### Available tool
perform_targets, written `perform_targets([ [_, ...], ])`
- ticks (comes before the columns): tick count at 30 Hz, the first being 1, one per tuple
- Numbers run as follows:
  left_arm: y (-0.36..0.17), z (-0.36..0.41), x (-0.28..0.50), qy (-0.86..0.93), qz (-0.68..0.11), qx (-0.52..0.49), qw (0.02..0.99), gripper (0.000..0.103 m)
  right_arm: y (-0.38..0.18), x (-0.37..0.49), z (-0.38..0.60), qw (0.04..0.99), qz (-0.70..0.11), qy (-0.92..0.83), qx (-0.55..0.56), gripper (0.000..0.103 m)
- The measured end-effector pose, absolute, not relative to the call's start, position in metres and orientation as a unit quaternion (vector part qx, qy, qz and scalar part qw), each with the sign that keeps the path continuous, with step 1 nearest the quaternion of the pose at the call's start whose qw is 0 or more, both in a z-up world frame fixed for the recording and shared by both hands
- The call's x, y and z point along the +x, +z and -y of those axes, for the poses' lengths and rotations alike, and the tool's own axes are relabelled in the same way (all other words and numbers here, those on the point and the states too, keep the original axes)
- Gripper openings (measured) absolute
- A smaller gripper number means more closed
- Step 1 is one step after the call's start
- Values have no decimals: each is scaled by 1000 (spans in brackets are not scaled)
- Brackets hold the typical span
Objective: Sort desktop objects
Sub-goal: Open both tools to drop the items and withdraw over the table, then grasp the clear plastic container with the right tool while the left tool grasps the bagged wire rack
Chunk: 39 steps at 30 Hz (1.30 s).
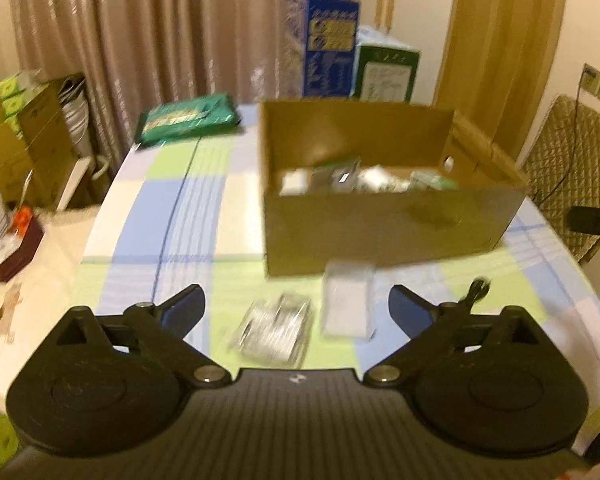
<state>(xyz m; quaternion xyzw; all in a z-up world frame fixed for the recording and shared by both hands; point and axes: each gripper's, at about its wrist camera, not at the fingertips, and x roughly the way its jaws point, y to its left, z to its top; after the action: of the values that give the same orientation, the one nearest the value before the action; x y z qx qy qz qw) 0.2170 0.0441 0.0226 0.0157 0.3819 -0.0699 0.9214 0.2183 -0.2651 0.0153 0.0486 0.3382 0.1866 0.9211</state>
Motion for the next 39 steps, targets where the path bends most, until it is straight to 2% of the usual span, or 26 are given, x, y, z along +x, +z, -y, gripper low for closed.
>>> perform_targets([
  [9, -6, -69, 179, -45, -410, 9, 911, 97, -22, 171, 276, 906, -382, 165, 82, 96],
  [20, -17, -68, 167, -60, -405, 30, 912, 97, -43, 153, 265, 902, -396, 157, 76, 96],
  [32, -41, -70, 193, -74, -399, 35, 913, 96, -59, 172, 250, 897, -408, 156, 64, 96],
  [39, -58, -64, 217, -107, -381, 85, 915, 91, -65, 191, 223, 892, -412, 176, 59, 96],
])
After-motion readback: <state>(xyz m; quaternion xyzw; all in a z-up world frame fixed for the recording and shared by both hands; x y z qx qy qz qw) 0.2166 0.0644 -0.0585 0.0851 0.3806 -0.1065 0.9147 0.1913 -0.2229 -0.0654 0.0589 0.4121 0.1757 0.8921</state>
